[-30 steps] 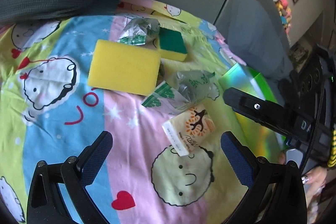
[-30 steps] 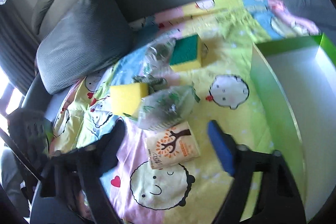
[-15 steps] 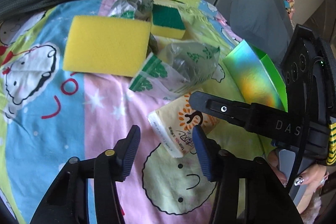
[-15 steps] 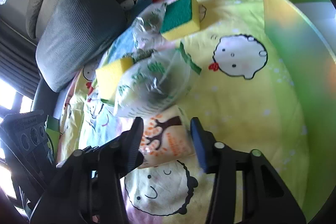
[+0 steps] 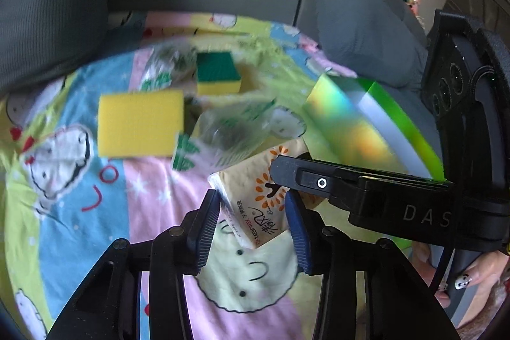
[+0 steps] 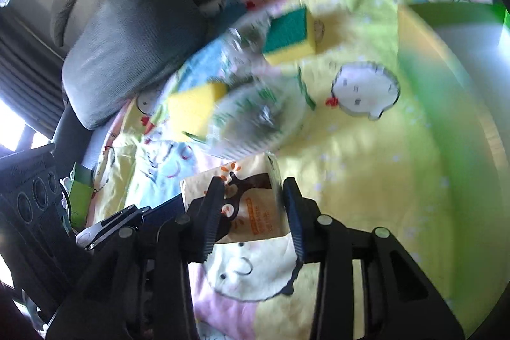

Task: Organize objects
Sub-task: 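Carry the tissue pack into the green-rimmed box and open the right gripper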

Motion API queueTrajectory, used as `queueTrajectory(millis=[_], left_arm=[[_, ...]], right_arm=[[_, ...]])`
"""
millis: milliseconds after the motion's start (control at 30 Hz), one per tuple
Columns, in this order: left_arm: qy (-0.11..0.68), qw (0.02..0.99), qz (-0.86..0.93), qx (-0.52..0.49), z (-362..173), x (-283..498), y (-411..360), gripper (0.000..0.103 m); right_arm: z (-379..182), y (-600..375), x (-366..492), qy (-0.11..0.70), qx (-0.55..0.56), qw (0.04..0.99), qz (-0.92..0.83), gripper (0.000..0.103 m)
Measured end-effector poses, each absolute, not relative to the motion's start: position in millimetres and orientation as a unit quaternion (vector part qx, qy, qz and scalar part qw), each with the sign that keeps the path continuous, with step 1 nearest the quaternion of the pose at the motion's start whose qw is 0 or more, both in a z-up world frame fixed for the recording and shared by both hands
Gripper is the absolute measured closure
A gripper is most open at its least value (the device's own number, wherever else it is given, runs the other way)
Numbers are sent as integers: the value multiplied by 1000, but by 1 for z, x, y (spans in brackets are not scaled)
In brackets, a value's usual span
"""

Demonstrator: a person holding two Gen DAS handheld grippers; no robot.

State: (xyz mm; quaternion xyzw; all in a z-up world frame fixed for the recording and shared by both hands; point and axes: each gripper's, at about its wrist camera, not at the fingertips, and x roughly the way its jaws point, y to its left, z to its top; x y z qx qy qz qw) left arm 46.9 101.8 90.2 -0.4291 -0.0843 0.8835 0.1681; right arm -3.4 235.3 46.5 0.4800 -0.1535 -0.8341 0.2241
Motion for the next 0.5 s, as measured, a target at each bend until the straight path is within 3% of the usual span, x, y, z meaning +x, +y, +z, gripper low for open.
queueTrajectory(millis=[267,500], left_arm=[[-59,214,906,-360,151,68,136,59],[-35,252,904,-344,169,74,173,59]], right_arm=[[116,270,40,-159,393,202,-883,63],[141,308,66,-174,357,166,-903,63]])
